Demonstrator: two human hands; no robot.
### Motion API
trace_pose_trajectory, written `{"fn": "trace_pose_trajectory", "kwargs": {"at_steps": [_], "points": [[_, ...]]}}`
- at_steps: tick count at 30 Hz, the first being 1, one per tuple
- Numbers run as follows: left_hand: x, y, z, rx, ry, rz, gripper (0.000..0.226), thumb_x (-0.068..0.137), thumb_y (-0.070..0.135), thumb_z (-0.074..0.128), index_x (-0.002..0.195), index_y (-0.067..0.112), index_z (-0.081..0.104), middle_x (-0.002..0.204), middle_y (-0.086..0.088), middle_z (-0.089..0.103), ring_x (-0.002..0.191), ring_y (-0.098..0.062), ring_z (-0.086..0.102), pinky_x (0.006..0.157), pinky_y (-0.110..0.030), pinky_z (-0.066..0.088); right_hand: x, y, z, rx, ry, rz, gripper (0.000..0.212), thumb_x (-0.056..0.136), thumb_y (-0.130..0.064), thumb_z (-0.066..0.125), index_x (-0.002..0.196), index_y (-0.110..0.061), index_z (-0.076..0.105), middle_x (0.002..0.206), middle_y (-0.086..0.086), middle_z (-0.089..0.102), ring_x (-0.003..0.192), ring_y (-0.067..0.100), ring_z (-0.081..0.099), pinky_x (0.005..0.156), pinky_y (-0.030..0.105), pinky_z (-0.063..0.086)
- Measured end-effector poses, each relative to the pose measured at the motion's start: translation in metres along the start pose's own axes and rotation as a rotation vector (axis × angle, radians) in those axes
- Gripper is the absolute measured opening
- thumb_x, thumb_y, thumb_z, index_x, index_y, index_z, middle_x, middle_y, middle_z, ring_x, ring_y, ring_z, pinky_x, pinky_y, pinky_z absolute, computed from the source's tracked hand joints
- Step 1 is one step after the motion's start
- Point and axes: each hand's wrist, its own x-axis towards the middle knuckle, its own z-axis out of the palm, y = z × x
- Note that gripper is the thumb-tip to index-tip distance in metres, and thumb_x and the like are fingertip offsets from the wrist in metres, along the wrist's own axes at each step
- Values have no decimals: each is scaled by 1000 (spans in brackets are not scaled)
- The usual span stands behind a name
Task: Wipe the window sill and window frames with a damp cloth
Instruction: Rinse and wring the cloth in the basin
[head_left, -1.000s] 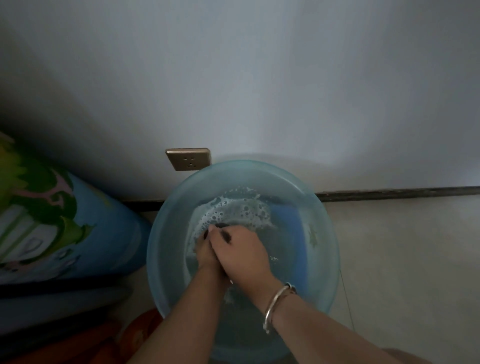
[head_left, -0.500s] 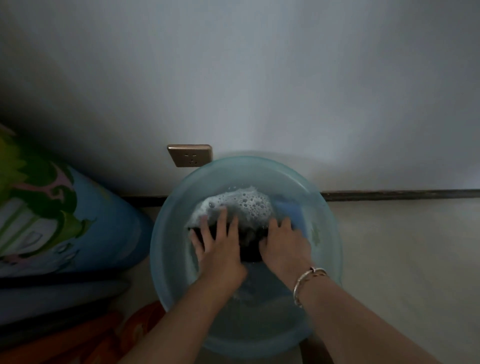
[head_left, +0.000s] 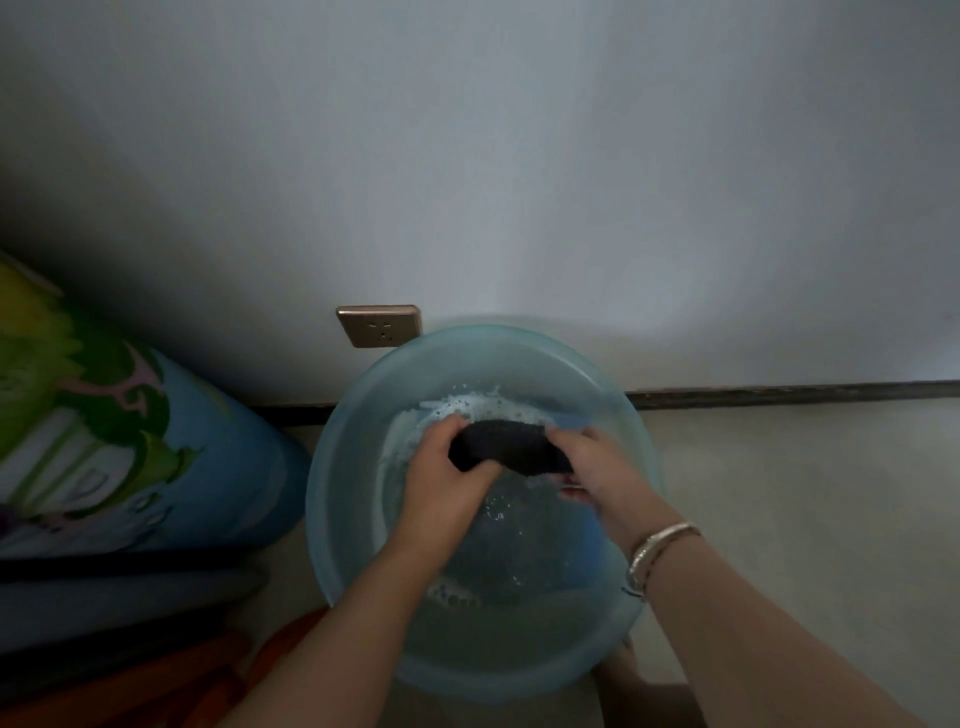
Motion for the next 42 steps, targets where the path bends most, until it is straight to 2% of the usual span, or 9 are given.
{"fn": "trace_pose_trajectory", "kwargs": {"at_steps": [5, 11, 16, 21, 29, 33, 36, 40, 42], "points": [[-11, 27, -1, 105, -61, 148, 21, 55, 12, 56, 76, 11, 52, 85, -9, 54, 81, -18, 53, 69, -23, 42, -3, 13, 30, 461, -146, 240, 21, 94, -22, 46, 103, -8, 58, 91, 15, 62, 75, 23, 60, 56, 30, 54], [-32, 45, -3, -45, -181, 100, 19, 63, -2, 58, 74, 8, 48, 69, -4, 52, 66, -9, 52, 62, -18, 44, -16, 11, 29, 854, -459, 389, 54, 93, -52, 40, 103, -3, 61, 82, 19, 69, 71, 30, 69, 56, 35, 57], [-32, 44, -15, -222, -133, -14, 29, 79, -15, 53, 98, 7, 53, 88, -2, 67, 76, -6, 63, 66, -17, 51, -21, 7, 23, 735, -475, 359, 31, 90, -23, 52, 105, 2, 63, 93, 22, 66, 81, 31, 66, 66, 38, 58], [-22, 28, -17, -66, 51, -72, 18, 84, -3, 52, 90, 13, 56, 93, -3, 62, 84, -13, 56, 71, -16, 46, -21, 0, 28, 486, -392, 124, 15, 90, -3, 56, 101, -10, 63, 87, 15, 68, 65, 22, 65, 49, 27, 53], [-14, 23, -21, -796, -86, -550, 43, 87, -8, 38, 122, 17, 42, 112, -18, 58, 95, -29, 59, 76, -43, 50, -19, -5, 36, 126, -465, -152, 33, 87, 1, 52, 107, -23, 41, 110, 10, 48, 92, 21, 52, 70, 29, 46], [-8, 17, -28, -775, -303, -558, 48, 73, -7, 39, 117, 7, 52, 109, -18, 64, 86, -25, 64, 66, -34, 54, -13, -5, 49, -18, -382, -231, 44, 85, 7, 53, 115, -18, 33, 118, 12, 44, 106, 25, 49, 94, 37, 43], [-6, 13, -26, -712, -289, -529, 47, 79, -11, 34, 113, 4, 62, 104, -16, 69, 88, -23, 66, 74, -34, 55, -6, -3, 57, -104, -283, -285, 57, 79, 14, 54, 120, -19, 32, 131, 15, 39, 108, 22, 47, 85, 26, 43], [-2, 10, -24, -665, -120, -496, 34, 86, -12, 38, 100, 4, 65, 93, -14, 67, 86, -22, 63, 78, -32, 52, -8, -2, 45, 16, -308, -120, 55, 86, 3, 51, 133, -19, 33, 131, 8, 39, 110, 23, 47, 82, 34, 49], [0, 11, -24, -607, -88, -466, 28, 89, -9, 42, 96, 5, 65, 88, -13, 66, 84, -21, 61, 76, -32, 51, -11, -3, 30, 194, -517, 41, 39, 86, -13, 51, 124, -18, 42, 121, 11, 45, 108, 25, 50, 83, 44, 52]]}}
